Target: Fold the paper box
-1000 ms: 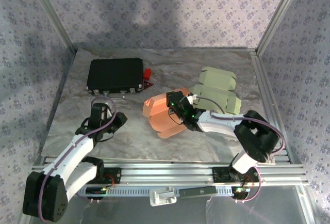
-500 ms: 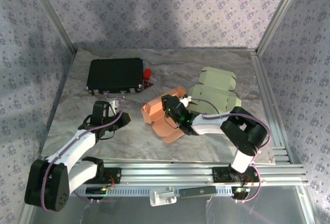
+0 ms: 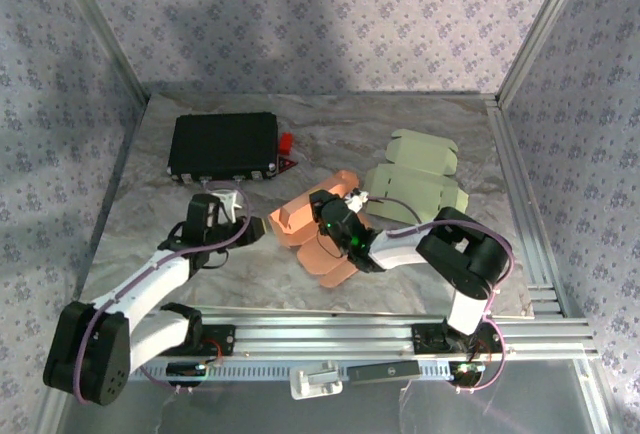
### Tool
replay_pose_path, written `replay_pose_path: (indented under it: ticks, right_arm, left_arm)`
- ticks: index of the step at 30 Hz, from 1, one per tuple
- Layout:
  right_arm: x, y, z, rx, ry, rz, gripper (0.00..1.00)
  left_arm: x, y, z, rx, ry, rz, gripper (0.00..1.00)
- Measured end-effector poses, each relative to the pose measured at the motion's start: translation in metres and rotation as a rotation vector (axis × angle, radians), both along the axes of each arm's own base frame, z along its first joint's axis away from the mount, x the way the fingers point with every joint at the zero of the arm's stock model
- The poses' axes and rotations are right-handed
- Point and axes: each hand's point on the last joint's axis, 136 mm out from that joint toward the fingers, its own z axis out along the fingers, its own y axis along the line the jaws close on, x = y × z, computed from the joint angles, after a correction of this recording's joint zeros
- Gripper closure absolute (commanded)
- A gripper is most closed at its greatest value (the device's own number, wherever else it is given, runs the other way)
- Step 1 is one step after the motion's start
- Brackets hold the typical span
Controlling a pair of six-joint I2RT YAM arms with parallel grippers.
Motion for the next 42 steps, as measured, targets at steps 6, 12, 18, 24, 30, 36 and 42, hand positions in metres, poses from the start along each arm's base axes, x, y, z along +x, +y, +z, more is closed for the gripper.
replay_pose_path:
  ticks: [6,12,18,24,30,36,42]
  right_arm:
    - [0.000,0.000,0.005,-0.028,-0.047,0.028,1.00]
    - [0.005,0.007,0.020,-0.011,-0.127,0.086,1.00]
    - [0.011,0.013,0.008,-0.003,-0.136,0.138,1.00]
    - [0.012,0.016,0.009,0.014,-0.144,0.160,1.00]
    - [0.016,0.014,0.007,0.017,-0.139,0.168,1.00]
    - [0.016,0.013,0.007,0.019,-0.138,0.175,1.00]
    - [0.015,0.015,0.005,0.024,-0.135,0.185,1.00]
  left_arm:
    - [-0.005,-0.006,-0.005,0.004,-0.013,-0.033,0.56]
    - [-0.002,-0.005,0.002,0.015,-0.058,-0.024,0.50]
    - [0.001,-0.002,0.020,0.019,-0.138,-0.017,0.45]
    - [-0.002,0.000,0.007,0.057,-0.109,-0.032,0.55]
    - [-0.005,-0.005,0.001,0.074,-0.109,-0.051,0.55]
    - [-0.012,-0.022,-0.012,0.124,-0.111,-0.121,0.55]
    - [-0.009,-0.027,-0.017,0.166,-0.136,-0.123,0.56]
